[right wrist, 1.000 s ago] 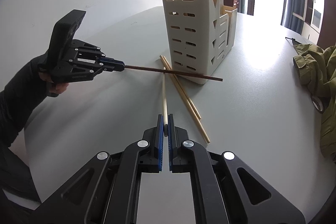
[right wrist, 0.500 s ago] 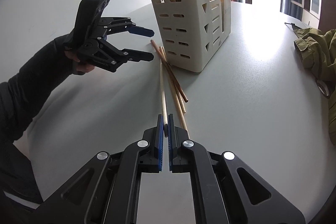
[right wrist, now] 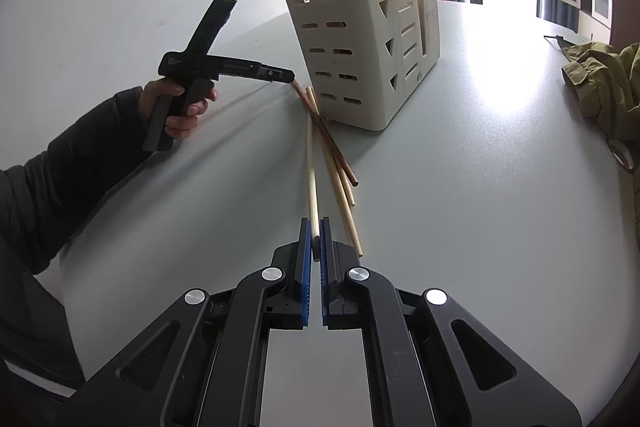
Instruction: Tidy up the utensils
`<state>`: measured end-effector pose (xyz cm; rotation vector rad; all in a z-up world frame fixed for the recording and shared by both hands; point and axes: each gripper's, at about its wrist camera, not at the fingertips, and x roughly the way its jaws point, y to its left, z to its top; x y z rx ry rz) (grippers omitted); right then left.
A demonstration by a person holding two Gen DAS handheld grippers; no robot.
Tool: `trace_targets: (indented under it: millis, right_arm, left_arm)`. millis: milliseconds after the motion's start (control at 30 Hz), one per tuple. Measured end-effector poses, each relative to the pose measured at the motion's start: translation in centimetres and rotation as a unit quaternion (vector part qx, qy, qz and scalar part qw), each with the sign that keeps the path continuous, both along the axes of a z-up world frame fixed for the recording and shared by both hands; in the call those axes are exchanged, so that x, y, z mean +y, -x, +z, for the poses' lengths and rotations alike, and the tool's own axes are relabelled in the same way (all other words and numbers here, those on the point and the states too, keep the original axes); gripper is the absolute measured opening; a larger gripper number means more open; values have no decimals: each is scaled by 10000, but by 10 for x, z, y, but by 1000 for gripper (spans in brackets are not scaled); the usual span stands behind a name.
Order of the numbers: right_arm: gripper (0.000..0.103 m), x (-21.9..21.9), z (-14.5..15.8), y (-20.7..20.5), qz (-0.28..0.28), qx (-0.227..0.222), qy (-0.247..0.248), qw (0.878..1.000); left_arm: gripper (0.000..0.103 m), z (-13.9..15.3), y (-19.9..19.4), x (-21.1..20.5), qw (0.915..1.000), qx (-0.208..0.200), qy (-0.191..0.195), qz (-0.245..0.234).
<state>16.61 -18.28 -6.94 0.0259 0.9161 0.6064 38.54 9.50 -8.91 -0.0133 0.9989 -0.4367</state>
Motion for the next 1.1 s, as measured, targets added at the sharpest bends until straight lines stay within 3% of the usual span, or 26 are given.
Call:
trace_targets:
  millis: [200, 300, 400, 500, 533, 567, 800, 1100]
  right_arm:
    - [4, -5, -2, 0, -25, 17, -39, 10000]
    - [4, -7, -3, -1, -39, 23, -44, 10000]
    - [4, -8, -4, -1, -47, 16, -63, 10000]
    - [4, -8, -4, 1, -41, -5, -91, 10000]
    - [4, -8, -4, 1, -38, -11, -108, 9999]
    - [4, -9, -4, 2, -28, -15, -124, 9999]
    - [5, -15, -3, 4, -40, -44, -226, 9997]
    - [5, -22, 1, 5, -21, -167, -338, 9993]
  left_arm:
    - [70, -2, -3, -18, 9976, 338, 92, 592]
    - [70, -1, -6, -33, 9914, 626, -366, 1091]
    - [68, 2, -13, -40, 9842, 908, -504, 1433]
    - [46, 4, -19, -46, 9749, 972, -896, 1791]
    - [27, 4, -20, -47, 9734, 1005, -904, 1849]
    - [22, 5, -22, -46, 9733, 1076, -802, 1863]
    - [8, 2, -26, -42, 9672, 1540, -211, 2010]
    - [6, -2, -25, -52, 9671, 1649, -226, 1922]
